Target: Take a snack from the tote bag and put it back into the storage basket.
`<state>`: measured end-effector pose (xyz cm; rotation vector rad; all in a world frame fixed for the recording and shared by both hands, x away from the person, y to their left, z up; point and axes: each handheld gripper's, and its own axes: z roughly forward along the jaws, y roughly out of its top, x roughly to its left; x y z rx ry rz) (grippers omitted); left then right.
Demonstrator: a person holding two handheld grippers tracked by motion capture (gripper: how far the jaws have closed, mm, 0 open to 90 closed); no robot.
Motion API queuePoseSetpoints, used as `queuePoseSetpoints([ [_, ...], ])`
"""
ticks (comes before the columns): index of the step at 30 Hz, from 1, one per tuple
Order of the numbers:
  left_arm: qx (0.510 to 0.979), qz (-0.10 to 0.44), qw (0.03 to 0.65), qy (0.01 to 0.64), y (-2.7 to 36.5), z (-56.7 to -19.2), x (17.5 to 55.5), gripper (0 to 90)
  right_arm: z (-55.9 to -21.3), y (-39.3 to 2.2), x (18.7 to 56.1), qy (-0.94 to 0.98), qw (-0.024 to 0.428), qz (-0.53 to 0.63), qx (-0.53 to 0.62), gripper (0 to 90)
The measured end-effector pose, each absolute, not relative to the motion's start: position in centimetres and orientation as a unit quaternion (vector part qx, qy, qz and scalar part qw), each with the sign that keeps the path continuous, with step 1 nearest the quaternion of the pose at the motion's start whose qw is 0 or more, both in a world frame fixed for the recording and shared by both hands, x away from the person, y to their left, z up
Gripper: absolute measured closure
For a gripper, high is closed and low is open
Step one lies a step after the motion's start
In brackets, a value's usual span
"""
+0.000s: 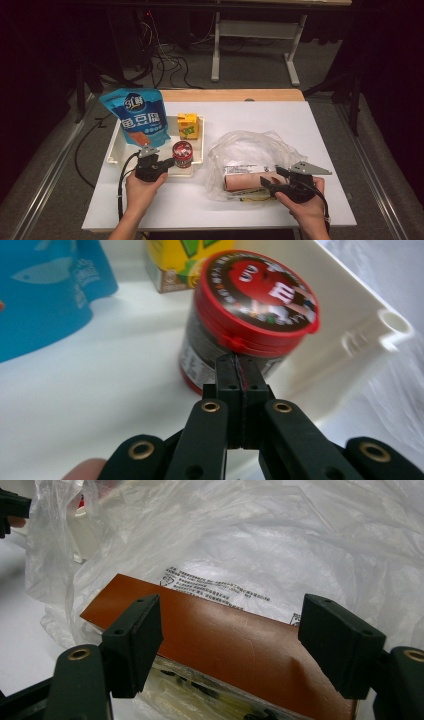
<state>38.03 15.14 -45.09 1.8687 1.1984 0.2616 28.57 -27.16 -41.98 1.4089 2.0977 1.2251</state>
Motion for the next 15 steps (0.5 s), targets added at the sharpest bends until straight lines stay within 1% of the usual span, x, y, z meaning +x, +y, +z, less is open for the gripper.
queuePoseSetpoints([
  [6, 0.745, 0.105, 0.443, 0.487, 14.3, -45.3, 39.6, 90.0, -42.1, -27.1, 28.7, 0.736, 0.165, 0.429, 0.497, 26.5],
  [15, 0.728, 0.085, 0.449, 0.511, 13.9, -45.5, 41.6, 90.0, -42.2, -26.8, 28.8, 0.737, 0.164, 0.428, 0.498, 26.5],
])
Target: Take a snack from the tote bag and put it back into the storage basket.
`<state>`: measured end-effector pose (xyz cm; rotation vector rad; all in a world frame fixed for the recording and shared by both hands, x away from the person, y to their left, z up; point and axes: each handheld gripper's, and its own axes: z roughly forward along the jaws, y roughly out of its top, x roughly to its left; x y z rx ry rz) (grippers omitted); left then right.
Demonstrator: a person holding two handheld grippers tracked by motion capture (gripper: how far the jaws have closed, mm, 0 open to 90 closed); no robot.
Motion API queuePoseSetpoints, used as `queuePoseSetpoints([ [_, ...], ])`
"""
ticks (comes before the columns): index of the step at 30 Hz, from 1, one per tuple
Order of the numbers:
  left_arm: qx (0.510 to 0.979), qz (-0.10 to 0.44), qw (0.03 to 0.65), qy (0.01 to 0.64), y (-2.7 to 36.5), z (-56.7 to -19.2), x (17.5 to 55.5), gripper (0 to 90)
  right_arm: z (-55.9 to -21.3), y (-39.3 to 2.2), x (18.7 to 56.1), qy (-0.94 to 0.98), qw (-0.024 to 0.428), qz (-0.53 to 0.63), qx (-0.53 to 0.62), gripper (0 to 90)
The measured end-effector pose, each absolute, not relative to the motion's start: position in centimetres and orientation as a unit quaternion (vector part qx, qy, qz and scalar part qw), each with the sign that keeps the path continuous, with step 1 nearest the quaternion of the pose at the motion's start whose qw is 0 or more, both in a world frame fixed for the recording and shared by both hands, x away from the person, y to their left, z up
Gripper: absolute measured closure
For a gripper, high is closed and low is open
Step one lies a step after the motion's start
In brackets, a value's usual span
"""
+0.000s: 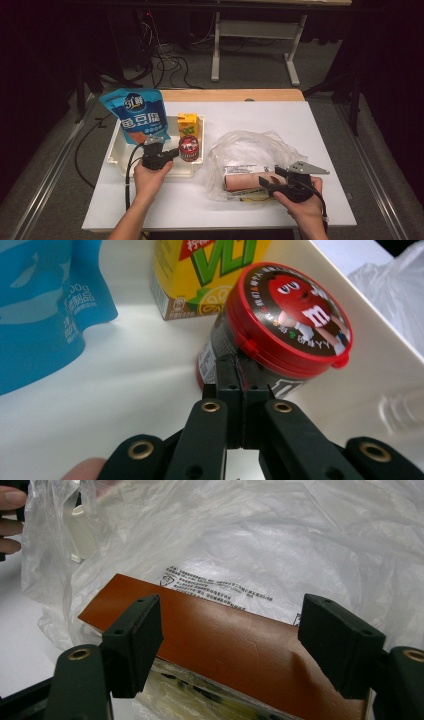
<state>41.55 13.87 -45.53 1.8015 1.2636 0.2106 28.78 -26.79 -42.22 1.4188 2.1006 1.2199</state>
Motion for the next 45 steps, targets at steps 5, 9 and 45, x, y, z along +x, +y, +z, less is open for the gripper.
queuePoseSetpoints([
  [5, 0.710, 0.080, 0.457, 0.530, 13.5, -45.8, 42.5, 90.0, -42.3, -26.7, 28.8, 0.736, 0.163, 0.428, 0.499, 26.6],
  [9, 0.702, 0.076, 0.456, 0.542, 13.4, -46.0, 42.8, 90.0, -42.4, -26.6, 28.8, 0.736, 0.162, 0.428, 0.499, 26.7],
  [45, 0.722, 0.095, 0.479, 0.490, 12.1, -44.7, 37.6, 90.0, -41.8, -31.1, 28.6, 0.700, 0.219, 0.416, 0.538, 84.1],
])
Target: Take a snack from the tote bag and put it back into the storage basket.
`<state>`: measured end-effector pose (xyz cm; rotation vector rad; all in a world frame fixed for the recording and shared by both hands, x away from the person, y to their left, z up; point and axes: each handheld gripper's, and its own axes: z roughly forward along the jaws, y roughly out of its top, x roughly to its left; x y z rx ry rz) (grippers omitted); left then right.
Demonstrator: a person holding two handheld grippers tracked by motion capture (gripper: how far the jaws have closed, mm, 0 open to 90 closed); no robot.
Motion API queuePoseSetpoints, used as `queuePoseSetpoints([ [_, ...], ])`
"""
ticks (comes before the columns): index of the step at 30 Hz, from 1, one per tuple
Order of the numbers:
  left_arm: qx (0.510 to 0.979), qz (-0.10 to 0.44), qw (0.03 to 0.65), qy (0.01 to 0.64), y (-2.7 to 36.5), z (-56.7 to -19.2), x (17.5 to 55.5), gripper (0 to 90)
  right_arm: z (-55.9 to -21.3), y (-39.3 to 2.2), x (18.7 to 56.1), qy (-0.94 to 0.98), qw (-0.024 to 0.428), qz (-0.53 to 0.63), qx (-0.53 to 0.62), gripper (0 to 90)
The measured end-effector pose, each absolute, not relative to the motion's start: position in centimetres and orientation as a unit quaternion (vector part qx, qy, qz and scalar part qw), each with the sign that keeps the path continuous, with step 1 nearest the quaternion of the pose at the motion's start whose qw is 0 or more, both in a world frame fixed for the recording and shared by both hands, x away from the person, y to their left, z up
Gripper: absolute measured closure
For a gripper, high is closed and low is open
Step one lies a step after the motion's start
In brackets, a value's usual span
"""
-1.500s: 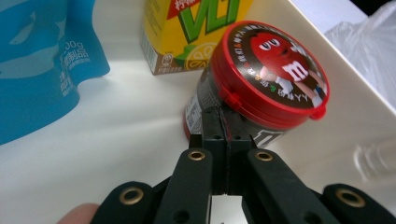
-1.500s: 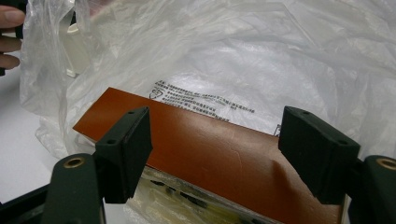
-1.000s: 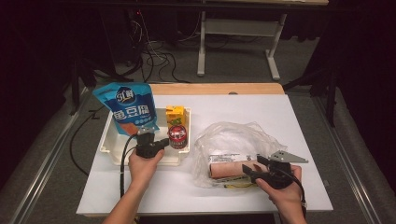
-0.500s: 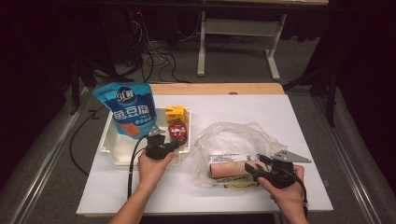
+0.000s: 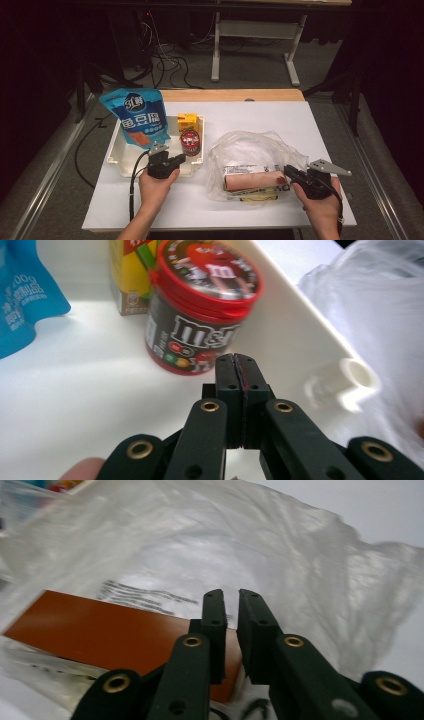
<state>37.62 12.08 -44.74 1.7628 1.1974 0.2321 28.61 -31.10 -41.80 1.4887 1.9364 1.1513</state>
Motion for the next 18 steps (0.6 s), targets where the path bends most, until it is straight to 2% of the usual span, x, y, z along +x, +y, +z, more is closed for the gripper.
queuePoseSetpoints([
  [6, 0.726, 0.102, 0.495, 0.467, 11.7, -43.4, 34.4, 89.4, -42.4, -32.0, 28.3, 0.700, 0.227, 0.381, 0.559, 86.7],
  [18, 0.743, 0.077, 0.518, 0.418, 9.2, -42.9, 30.4, 89.6, -44.4, -31.9, 27.2, 0.723, 0.187, 0.346, 0.568, 87.3],
])
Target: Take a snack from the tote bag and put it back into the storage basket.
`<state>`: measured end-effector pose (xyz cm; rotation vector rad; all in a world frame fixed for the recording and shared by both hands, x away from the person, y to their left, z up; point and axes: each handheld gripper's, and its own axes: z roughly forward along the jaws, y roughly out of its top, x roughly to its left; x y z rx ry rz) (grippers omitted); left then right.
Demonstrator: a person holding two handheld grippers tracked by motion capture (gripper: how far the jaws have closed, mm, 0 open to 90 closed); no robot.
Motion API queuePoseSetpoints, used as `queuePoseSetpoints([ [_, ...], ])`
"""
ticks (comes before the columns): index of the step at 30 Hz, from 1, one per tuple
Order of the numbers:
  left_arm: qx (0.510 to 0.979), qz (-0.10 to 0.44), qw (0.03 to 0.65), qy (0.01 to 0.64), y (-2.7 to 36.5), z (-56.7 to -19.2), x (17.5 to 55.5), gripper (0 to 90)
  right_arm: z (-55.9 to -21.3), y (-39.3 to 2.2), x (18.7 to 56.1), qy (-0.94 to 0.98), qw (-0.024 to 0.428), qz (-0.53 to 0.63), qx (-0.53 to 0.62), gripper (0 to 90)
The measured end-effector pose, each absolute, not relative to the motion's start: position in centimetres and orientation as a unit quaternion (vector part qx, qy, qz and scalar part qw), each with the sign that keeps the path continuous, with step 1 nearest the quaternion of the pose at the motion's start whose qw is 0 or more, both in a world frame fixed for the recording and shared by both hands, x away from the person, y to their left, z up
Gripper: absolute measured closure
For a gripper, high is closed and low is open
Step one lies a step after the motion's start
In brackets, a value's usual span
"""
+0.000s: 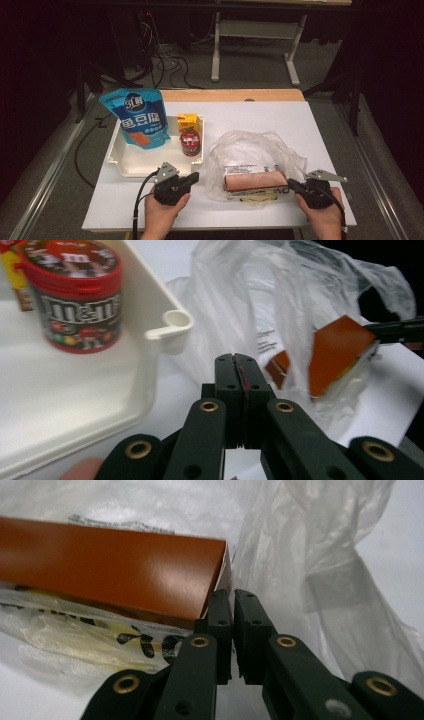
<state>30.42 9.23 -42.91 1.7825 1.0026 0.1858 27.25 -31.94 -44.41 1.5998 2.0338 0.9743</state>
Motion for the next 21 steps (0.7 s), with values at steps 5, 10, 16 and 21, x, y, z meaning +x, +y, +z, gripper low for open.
queuePoseSetpoints([
  [5, 0.748, 0.062, 0.523, 0.403, 8.1, -43.2, 29.5, 89.5, -45.2, -31.9, 27.5, 0.726, 0.167, 0.335, 0.576, 87.8],
  [10, 0.763, 0.043, 0.524, 0.376, 6.5, -43.6, 28.8, 89.4, -45.8, -31.6, 27.7, 0.735, 0.155, 0.326, 0.575, 88.2],
  [16, 0.775, 0.020, 0.519, 0.360, 5.2, -44.2, 28.6, 88.7, -44.9, -31.7, 27.4, 0.722, 0.179, 0.350, 0.570, 87.3],
  [21, 0.789, 0.014, 0.501, 0.355, 4.3, -45.2, 28.5, 88.7, -44.3, -31.5, 27.2, 0.716, 0.197, 0.366, 0.561, 87.6],
])
